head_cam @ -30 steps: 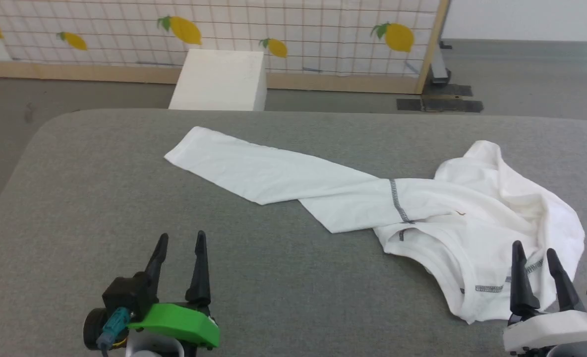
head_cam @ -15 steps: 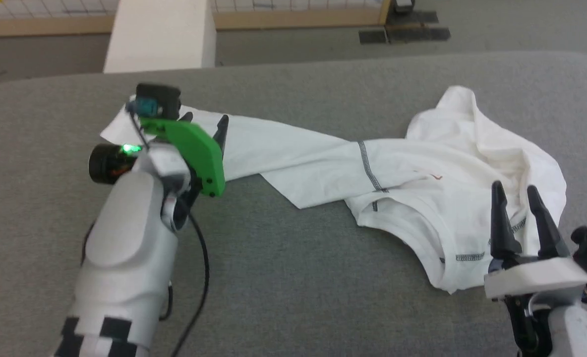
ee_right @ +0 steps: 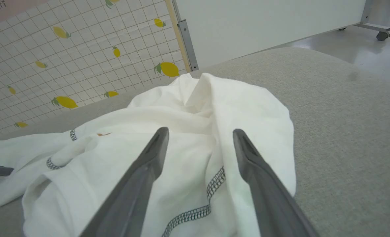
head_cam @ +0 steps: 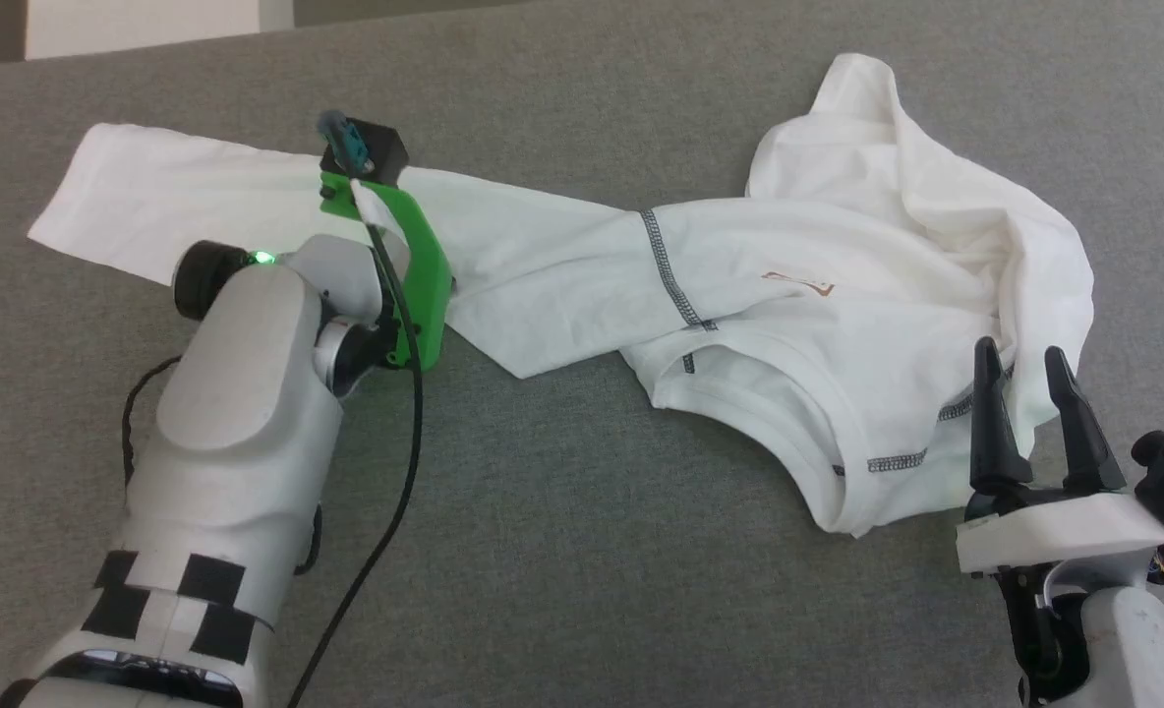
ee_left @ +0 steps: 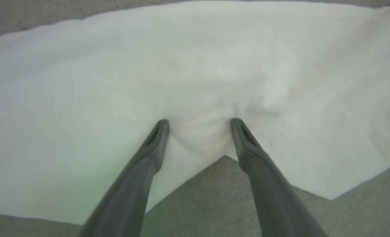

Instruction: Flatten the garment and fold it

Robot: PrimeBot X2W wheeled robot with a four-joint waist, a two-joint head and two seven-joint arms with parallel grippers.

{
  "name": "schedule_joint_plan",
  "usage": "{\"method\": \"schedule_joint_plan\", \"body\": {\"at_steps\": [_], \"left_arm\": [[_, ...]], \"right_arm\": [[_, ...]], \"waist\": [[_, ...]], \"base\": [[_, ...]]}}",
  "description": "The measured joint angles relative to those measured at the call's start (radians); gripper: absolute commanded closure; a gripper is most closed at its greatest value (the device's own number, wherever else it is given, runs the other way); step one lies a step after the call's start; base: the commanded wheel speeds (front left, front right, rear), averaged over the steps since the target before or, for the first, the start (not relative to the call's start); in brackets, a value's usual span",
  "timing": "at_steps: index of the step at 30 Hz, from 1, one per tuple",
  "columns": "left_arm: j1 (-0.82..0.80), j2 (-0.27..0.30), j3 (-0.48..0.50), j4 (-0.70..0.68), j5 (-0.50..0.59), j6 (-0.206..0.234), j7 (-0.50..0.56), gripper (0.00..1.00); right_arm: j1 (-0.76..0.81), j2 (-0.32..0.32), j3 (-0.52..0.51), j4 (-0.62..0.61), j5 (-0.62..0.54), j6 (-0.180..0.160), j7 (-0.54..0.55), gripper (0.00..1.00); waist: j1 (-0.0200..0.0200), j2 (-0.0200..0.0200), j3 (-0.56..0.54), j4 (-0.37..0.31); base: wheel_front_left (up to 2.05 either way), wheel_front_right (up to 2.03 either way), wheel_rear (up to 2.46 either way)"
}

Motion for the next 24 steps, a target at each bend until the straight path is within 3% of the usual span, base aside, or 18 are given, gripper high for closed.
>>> {"method": "schedule_joint_plan", "body": {"at_steps": [1, 6, 10, 16, 20, 24], "left_arm": [[-0.003, 0.002, -0.001, -0.002, -0.012, 0.0, 0.007, 1.0], [-0.003, 0.003, -0.004, -0.022, -0.068, 0.0, 0.0, 1.0], [0.02, -0.003, 0.014, -0.033, -0.095, 0.001, -0.089, 1.0], [0.07, -0.016, 0.123, -0.045, -0.184, 0.023, -0.214, 1.0], [0.108, 0.021, 0.191, -0.102, -0.225, 0.043, -0.269, 1.0], [0.196, 0.09, 0.278, -0.164, -0.241, 0.105, -0.3, 1.0]], "right_arm": [[-0.006, 0.0, 0.0, 0.003, 0.0, 0.0, -0.001, 0.0], [-0.017, 0.0, -0.011, 0.009, -0.004, 0.0, -0.004, 0.0], [-0.017, 0.0, -0.018, 0.016, -0.015, 0.0, -0.005, 0.0], [-0.017, 0.0, -0.02, 0.029, -0.022, 0.0, -0.004, 0.0], [-0.007, 0.0, -0.03, 0.037, -0.026, 0.0, -0.002, 0.0], [0.012, 0.0, -0.034, 0.041, -0.029, 0.0, 0.007, 0.0]], "waist": [[0.0, 0.0, 0.007, -0.004], [0.0, 0.0, 0.021, 0.002], [0.0001, 0.0, 0.009, 0.023], [0.0001, 0.0, -0.043, 0.06], [0.0, 0.0, -0.085, 0.09], [0.0, -0.0001, -0.122, 0.129]], "base": [[0.0, 0.0, 0.0], [0.0, 0.0, 0.0], [0.0, 0.0, 0.0], [0.0, 0.0, 0.0], [0.0, 0.0, 0.0], [0.0, 0.0, 0.0]]}}
